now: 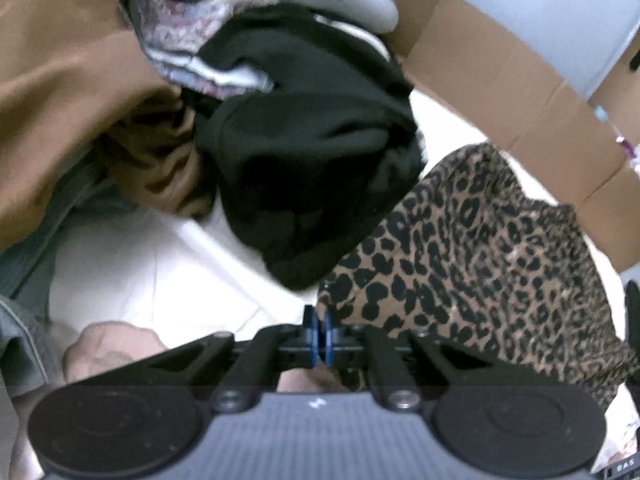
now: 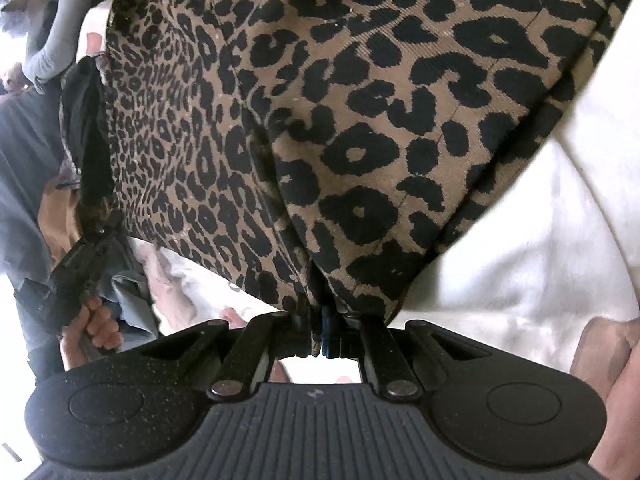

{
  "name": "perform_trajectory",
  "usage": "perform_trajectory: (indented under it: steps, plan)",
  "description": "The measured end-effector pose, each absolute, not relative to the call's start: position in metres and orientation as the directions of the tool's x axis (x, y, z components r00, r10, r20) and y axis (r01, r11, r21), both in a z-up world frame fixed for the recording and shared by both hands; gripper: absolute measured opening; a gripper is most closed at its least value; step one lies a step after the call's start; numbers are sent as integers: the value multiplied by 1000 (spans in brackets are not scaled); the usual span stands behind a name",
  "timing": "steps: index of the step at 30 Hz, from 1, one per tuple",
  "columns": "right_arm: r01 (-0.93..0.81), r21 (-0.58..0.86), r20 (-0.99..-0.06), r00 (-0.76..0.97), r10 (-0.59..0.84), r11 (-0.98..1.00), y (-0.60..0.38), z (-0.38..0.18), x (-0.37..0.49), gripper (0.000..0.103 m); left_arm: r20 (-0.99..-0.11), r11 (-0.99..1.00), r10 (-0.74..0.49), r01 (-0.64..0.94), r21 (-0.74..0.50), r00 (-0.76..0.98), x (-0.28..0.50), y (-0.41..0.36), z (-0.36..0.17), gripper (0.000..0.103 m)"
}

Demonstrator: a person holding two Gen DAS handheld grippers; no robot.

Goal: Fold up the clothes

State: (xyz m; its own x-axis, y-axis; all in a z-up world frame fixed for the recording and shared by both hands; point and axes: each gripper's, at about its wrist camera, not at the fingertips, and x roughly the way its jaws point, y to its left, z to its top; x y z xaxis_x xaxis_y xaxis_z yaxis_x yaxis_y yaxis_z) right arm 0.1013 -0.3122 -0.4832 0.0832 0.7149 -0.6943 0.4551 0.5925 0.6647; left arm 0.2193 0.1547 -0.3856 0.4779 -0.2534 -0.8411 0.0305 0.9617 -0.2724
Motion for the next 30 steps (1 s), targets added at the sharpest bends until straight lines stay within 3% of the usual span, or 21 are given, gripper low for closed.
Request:
perform_trajectory:
  steps: [6, 9, 13, 30]
  plan:
    - [440, 641, -707, 18, 707, 629, -310, -484, 103, 4, -876, 971, -222, 14, -239, 428, 223, 156, -411, 5]
    - [417, 639, -705, -21, 709, 647, -312, -474, 105, 9, -877, 981, -189, 54, -185, 441, 225, 147, -399, 12]
    - [370, 674, -691, 10, 723, 639, -321, -449, 108, 31, -860, 986, -166, 85, -143, 482, 221, 140, -380, 16]
    - [251, 708, -696, 402, 595, 660, -412, -376, 152, 32, -789, 952, -293, 240, -189, 540, 245, 63, -349, 19]
